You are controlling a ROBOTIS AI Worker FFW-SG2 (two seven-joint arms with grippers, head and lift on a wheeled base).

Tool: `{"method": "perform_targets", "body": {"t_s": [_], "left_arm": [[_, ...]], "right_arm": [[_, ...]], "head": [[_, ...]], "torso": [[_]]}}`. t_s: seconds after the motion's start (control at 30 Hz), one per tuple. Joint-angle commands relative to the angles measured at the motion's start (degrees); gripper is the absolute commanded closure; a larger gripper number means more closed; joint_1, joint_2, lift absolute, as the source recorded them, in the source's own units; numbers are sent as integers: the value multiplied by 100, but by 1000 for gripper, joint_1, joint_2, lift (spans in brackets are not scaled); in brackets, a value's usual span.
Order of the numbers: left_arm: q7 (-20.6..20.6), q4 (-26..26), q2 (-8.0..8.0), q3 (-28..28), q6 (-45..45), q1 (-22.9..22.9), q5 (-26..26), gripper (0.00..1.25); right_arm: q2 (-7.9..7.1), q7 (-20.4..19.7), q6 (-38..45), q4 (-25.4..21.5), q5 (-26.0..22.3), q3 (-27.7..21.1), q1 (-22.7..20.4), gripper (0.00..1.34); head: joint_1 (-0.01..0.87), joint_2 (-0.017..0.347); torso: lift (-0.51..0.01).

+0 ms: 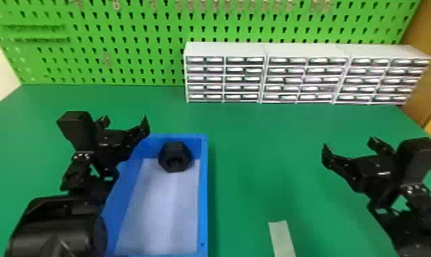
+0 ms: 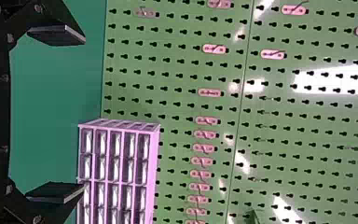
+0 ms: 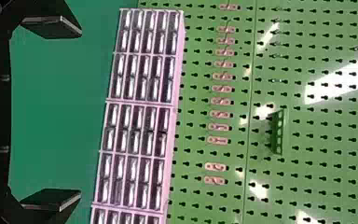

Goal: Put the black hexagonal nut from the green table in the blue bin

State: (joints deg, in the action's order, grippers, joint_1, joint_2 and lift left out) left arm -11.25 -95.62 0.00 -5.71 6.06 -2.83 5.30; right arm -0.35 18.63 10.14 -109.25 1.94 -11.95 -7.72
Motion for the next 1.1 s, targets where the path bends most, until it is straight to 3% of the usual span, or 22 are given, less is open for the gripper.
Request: {"method": "perform_targets", "body": {"t_s": [0.0,1.07], "left_arm": [[0,0,-15,0,0,1,6,170],[0,0,-15,0,0,1,6,170]], "right_arm": [[0,0,-12,0,-10,0,-2,96],[0,0,-21,0,-10,9,-10,96]], "head": [[686,51],[686,51]], "torso": [[-97],[-97]]}}
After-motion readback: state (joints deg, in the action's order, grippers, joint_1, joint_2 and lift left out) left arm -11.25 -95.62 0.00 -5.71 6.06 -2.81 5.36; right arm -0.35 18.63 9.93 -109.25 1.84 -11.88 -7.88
